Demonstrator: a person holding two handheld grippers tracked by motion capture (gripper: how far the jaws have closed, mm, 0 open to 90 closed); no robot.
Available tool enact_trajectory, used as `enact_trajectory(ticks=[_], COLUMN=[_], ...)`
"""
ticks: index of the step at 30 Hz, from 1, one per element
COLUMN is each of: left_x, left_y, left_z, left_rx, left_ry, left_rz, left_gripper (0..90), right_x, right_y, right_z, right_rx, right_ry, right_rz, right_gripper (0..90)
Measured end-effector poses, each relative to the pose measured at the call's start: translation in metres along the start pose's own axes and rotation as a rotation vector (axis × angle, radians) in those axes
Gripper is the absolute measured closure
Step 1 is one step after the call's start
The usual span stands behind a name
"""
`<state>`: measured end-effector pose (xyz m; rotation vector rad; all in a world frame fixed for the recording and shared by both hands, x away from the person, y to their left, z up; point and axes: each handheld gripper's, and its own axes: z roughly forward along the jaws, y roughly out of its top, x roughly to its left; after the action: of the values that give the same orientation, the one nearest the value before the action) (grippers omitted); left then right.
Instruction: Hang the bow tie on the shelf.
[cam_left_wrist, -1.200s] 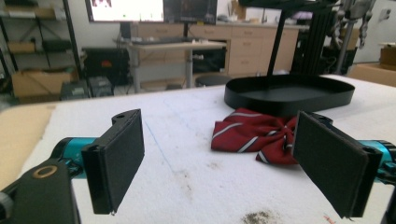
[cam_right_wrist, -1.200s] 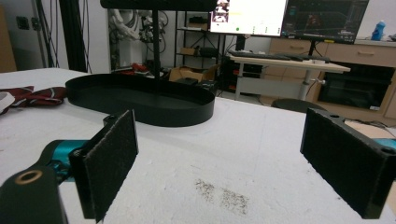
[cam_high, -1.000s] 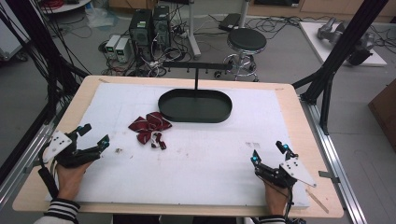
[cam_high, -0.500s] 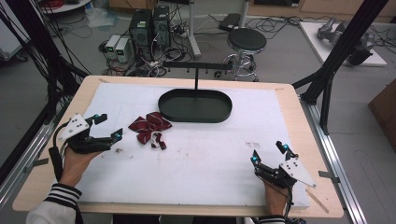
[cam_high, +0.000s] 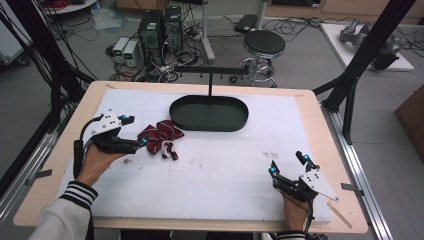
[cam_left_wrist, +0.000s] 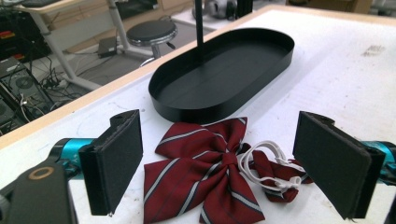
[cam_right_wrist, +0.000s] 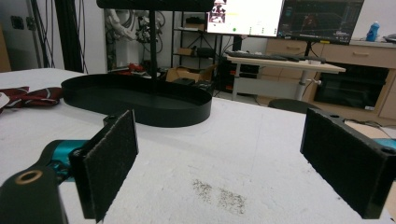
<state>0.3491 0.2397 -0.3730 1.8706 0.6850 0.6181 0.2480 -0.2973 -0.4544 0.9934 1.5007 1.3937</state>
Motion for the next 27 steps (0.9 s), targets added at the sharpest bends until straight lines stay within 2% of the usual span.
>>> enact_trajectory(ticks=[12,13,15,19,24,25,27], left_x=[-0.003,-0.003,-0.003,-0.003,-0.003,-0.003,-0.003], left_y=[0.009,0.011,0.012,0.016,0.017,0.018,0.018], left_z=[0.024,0.029,0.031,0.041,0.048,0.051,0.052], left_rx=[0.114,0.139,0.147,0.207,0.246,0.268,0.276], left_ry=[-0.050,-0.062,-0.063,-0.077,-0.091,-0.101,-0.103], left_rz=[0.028,0.036,0.038,0.054,0.057,0.063,0.065], left_gripper=[16.3,16.3,16.4,18.4,18.8,18.9,19.0], right_x=[0.000,0.000,0.000,0.000,0.000,0.000,0.000], right_y=[0.000,0.000,0.000,0.000,0.000,0.000,0.000], right_z=[0.000,0.000,0.000,0.000,0.000,0.000,0.000], right_rx=[-0.002,-0.004,-0.003,-0.004,-0.005,-0.005,-0.006], right_ry=[-0.001,-0.002,-0.002,-0.002,-0.003,-0.003,-0.003], right_rz=[-0.002,-0.004,-0.008,-0.006,-0.008,-0.006,-0.006], right_gripper=[10.3,10.3,10.3,10.3,10.2,10.3,10.2])
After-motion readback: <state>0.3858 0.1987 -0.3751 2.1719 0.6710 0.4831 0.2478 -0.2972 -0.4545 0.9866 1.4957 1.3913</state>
